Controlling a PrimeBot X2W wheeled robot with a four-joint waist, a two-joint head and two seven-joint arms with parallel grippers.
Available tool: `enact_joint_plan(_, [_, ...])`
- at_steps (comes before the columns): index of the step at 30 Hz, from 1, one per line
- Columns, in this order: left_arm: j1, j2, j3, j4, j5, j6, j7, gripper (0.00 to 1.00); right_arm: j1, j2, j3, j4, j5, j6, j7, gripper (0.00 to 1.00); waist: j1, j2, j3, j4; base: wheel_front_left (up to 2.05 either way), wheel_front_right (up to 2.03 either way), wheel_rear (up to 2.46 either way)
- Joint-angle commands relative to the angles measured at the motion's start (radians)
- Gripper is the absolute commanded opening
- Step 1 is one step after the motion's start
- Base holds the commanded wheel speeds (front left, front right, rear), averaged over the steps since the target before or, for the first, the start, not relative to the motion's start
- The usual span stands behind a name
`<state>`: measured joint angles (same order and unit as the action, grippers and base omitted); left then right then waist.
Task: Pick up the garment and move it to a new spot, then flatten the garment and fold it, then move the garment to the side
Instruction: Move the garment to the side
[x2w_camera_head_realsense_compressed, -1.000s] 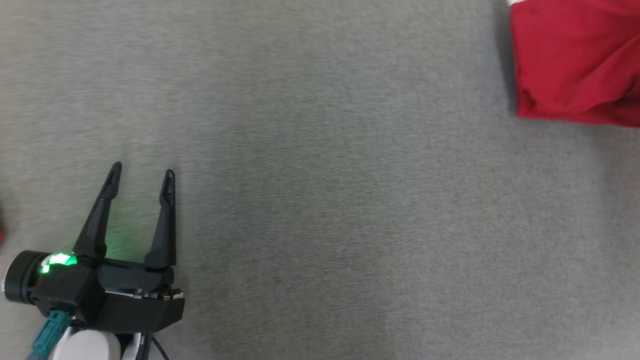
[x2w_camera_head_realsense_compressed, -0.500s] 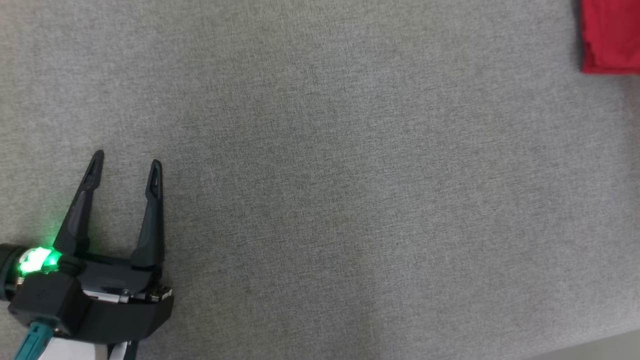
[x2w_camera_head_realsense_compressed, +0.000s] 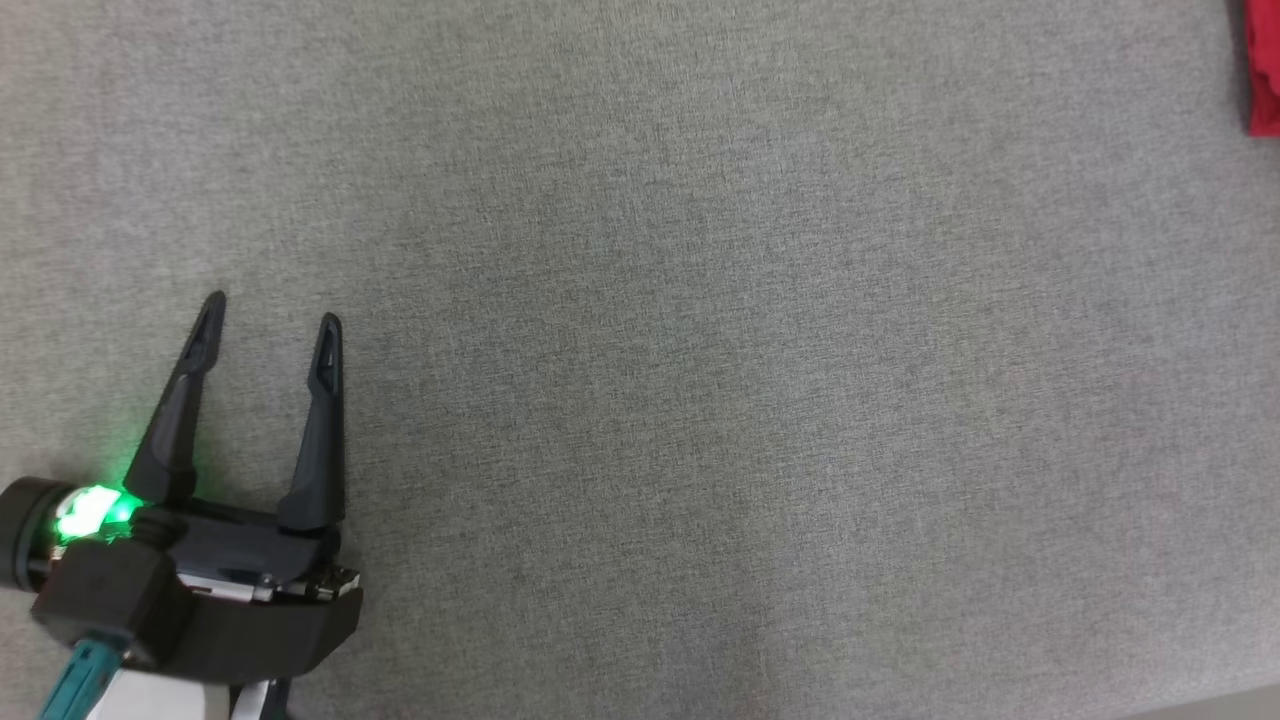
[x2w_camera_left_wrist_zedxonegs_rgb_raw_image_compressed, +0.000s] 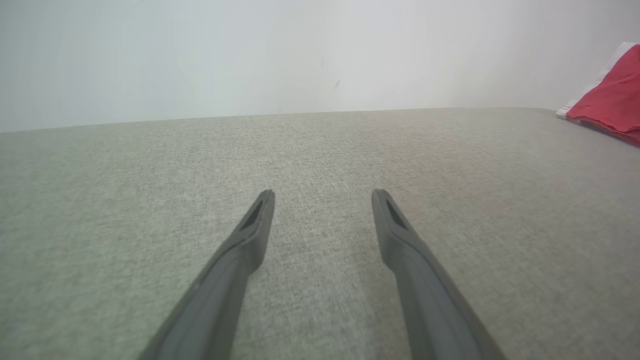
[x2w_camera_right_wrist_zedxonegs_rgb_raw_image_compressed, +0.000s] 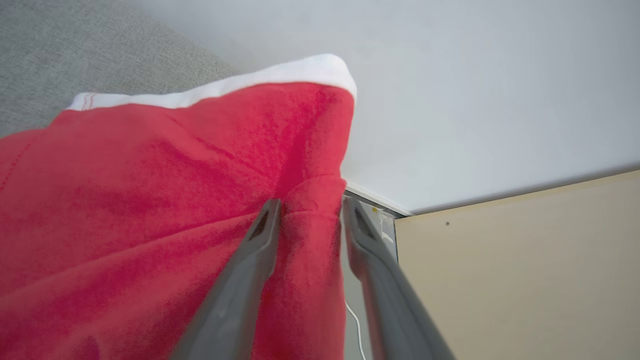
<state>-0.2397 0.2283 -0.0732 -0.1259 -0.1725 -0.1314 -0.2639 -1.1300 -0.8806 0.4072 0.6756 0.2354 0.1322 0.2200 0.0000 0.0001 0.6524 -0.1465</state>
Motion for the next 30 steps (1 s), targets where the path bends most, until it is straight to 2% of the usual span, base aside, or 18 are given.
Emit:
enact_joint_plan(1, [0.012, -0.003, 0.000, 0.016, 0.004, 0.002, -0.001, 1.00, -0.006, 0.002, -0.003, 0.009, -0.008, -0.003, -0.010, 1.00, 0.0000, -0.0001, -0.010, 0.004, 0.00, 0.00, 0.00])
enact_joint_plan(10, [0.040, -0.033, 0.006, 0.049, -0.008, 0.002, -0.002, 1.00, 0.003, 0.062, -0.068, 0.033, -0.007, -0.003, -0.141, 1.00, 0.0000, -0.0001, -0.129, 0.015, 0.00, 0.00, 0.00])
enact_joint_plan(18, [0.122, -0.077, 0.046, 0.093, -0.009, 0.002, -0.002, 1.00, 0.116, 0.190, -0.118, -0.007, 0.038, -0.003, -0.289, 1.00, 0.0000, -0.0001, -0.316, 0.048, 0.00, 0.00, 0.00])
enact_joint_plan(23, [0.187, -0.092, 0.073, 0.121, -0.007, 0.002, -0.002, 1.00, 0.242, 0.286, -0.148, -0.054, 0.059, -0.002, -0.370, 1.00, 0.0000, -0.0001, -0.424, 0.073, 0.00, 0.00, 0.00])
enact_joint_plan(30, [0.247, -0.111, 0.103, 0.140, -0.013, 0.002, -0.002, 1.00, 0.468, 0.422, -0.219, -0.168, 0.053, -0.002, -0.425, 1.00, 0.0000, -0.0001, -0.512, 0.115, 0.00, 0.00, 0.00])
